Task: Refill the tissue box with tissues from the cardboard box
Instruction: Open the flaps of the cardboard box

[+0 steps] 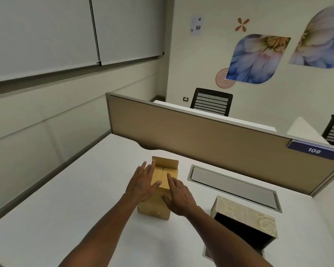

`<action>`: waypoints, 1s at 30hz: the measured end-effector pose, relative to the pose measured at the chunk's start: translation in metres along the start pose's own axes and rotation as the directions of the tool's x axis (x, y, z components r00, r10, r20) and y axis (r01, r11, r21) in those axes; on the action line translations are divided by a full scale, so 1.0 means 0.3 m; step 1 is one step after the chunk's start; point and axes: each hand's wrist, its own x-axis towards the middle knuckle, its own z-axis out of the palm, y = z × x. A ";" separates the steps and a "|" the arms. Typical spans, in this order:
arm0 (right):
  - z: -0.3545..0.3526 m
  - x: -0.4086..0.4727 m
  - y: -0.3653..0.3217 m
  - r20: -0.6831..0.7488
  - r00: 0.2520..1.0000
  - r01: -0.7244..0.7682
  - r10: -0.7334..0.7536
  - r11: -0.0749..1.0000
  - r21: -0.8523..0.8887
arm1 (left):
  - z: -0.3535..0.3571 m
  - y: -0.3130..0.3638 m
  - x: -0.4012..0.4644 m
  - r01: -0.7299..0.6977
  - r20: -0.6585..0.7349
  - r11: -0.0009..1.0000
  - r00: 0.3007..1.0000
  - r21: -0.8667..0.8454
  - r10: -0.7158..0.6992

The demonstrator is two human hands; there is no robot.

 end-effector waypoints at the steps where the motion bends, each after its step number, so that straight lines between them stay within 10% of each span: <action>1: 0.008 -0.001 -0.005 0.006 1.000 -0.011 0.011 1.000 0.023 | 0.003 -0.002 -0.007 0.011 0.031 1.000 0.999 -0.007 -0.011; 18: 0.164 -0.123 -0.031 -0.054 0.987 0.153 -0.151 0.988 0.026 | 0.067 0.014 -0.057 0.155 0.100 0.988 0.983 -0.010 -0.153; 30: 0.142 0.067 -0.005 -0.194 0.961 -0.142 0.196 0.955 0.262 | 0.307 -0.018 -0.156 0.155 0.055 0.980 0.987 -0.121 -0.150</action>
